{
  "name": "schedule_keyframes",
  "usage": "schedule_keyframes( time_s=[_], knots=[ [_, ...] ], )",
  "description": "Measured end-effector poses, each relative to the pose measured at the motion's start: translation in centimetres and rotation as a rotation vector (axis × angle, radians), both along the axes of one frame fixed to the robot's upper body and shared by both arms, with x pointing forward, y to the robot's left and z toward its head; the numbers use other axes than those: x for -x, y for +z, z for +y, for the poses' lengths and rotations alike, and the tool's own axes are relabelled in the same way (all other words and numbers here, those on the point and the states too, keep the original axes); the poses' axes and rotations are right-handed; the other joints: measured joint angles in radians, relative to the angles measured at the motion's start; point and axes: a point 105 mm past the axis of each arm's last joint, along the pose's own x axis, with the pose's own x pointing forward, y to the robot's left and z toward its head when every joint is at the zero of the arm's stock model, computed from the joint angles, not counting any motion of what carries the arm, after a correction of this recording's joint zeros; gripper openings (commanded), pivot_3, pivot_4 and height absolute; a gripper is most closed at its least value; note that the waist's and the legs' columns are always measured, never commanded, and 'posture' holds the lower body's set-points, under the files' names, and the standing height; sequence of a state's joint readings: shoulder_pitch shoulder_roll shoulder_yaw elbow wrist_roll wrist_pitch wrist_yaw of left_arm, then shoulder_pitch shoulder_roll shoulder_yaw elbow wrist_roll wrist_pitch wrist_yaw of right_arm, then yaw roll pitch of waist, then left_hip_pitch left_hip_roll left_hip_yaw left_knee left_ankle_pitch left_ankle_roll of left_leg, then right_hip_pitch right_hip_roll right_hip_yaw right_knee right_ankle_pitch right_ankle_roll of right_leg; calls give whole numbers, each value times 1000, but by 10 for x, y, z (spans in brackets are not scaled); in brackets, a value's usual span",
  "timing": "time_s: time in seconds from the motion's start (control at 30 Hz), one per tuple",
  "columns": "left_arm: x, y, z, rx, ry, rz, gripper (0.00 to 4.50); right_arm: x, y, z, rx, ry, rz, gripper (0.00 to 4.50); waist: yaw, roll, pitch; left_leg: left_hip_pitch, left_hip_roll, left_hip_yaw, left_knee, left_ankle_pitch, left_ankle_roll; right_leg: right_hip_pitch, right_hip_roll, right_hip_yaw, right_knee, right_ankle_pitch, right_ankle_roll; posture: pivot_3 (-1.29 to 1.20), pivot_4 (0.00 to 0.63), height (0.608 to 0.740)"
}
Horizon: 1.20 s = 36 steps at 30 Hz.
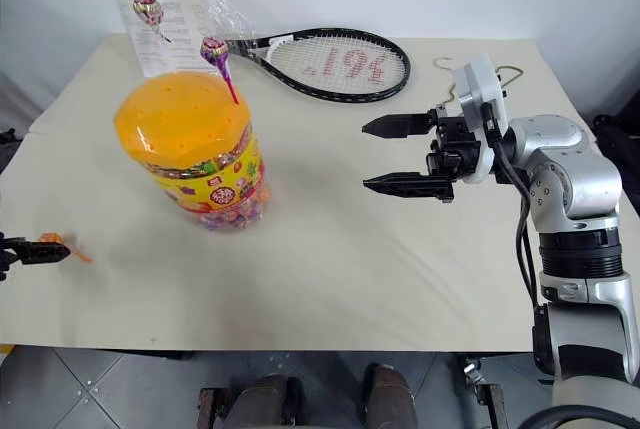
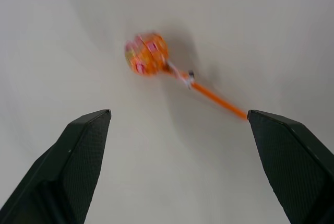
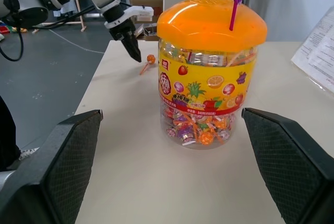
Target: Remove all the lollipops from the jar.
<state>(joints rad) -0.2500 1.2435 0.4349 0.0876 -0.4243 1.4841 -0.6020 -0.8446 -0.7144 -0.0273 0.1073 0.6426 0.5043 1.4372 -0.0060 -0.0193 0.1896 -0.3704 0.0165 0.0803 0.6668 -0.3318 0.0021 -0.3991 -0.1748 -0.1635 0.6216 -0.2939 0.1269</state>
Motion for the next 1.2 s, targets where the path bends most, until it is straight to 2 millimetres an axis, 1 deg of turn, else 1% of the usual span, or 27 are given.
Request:
schedule_keyframes(
  time_s=[0.1,0.13,0.2,0.27,0.33,0.43,0.53,0.57,0.63,0.67,0.73,0.83,0.9,0.97,1.1,1.2],
  knots=[
    [9,19,0,-45,-22,-1,4455,-1,-1,-1,3,-7,2,4500,-1,-2,1,-1,1,1,0,0,0,-2,1,2,0,0,0,0,150,740],
    [11,29,0,-70,-35,-14,4455,-2,-1,-2,2,-9,6,4500,0,-2,1,-1,1,2,0,0,0,-3,1,2,0,0,0,0,150,740],
    [11,43,-1,-96,-51,-41,4455,-2,-2,-2,2,-10,7,4500,0,-1,1,-1,1,3,0,0,0,-3,1,3,1,0,0,0,150,740],
    [12,54,-2,-118,-64,-55,4455,-3,-2,-3,7,-13,4,4500,1,-1,1,-1,1,4,-1,0,0,-4,1,4,1,0,0,0,150,740],
    [13,61,-4,-133,-82,-59,4455,-3,-2,-3,9,-13,-4,4500,1,-1,1,-1,1,6,-1,0,0,-6,1,5,2,0,0,0,150,740],
    [9,69,-7,-160,-126,-87,4455,-3,-2,-3,11,-14,-10,4500,1,-1,1,-3,1,8,-1,0,0,-9,2,7,3,0,0,0,150,740],
    [-2,87,-13,-218,-213,-184,4455,-3,-2,-3,12,-16,-12,4500,1,-2,1,-3,2,9,-1,0,0,-10,2,8,3,0,0,0,150,740],
    [-15,103,-22,-240,-282,-307,4455,-3,-1,-4,9,-21,-15,4500,5,-2,1,-3,2,9,-1,0,0,-10,2,8,3,0,-1,0,150,740],
    [-34,129,-42,-268,-416,-510,4455,-3,-1,-4,4,-24,-20,4500,8,-2,2,-4,2,9,1,0,0,-10,2,7,3,1,-1,0,150,740],
    [-39,137,-50,-272,-465,-571,4455,-3,-1,-3,2,-27,-22,4500,8,-2,2,-4,2,9,1,0,0,-10,2,7,4,1,-1,0,150,740],
    [-54,148,-77,-218,-632,-720,4455,-2,-1,-6,-8,-43,-27,4500,8,-2,1,-4,2,10,2,0,0,-10,2,7,4,1,-1,0,150,740],
    [-71,153,-107,-112,-829,-831,4455,2,1,-8,-32,-62,-46,4500,6,-2,2,-5,2,10,3,0,0,-11,3,7,5,1,-1,0,150,740],
    [-77,157,-117,-59,-911,-869,4455,6,7,-9,-52,-71,-75,4500,2,-2,2,-5,2,10,4,0,0,-11,3,7,5,1,-1,0,150,740],
    [-85,166,-129,9,-1006,-935,4455,11,15,-12,-82,-87,-103,4500,1,-2,2,-5,2,11,5,0,0,-11,4,7,4,1,-1,0,150,740],
    [-104,173,-140,67,-1095,-976,4455,18,28,-16,-146,-114,-126,4500,4,-2,2,-6,3,10,7,-1,1,-10,4,7,5,1,-1,0,150,740],
    [-117,175,-149,111,-1128,-984,4455,23,35,-18,-188,-132,-124,4500,5,-3,2,-7,3,10,10,-1,1,-10,4,7,5,1,-1,0,150,740]
  ],
)
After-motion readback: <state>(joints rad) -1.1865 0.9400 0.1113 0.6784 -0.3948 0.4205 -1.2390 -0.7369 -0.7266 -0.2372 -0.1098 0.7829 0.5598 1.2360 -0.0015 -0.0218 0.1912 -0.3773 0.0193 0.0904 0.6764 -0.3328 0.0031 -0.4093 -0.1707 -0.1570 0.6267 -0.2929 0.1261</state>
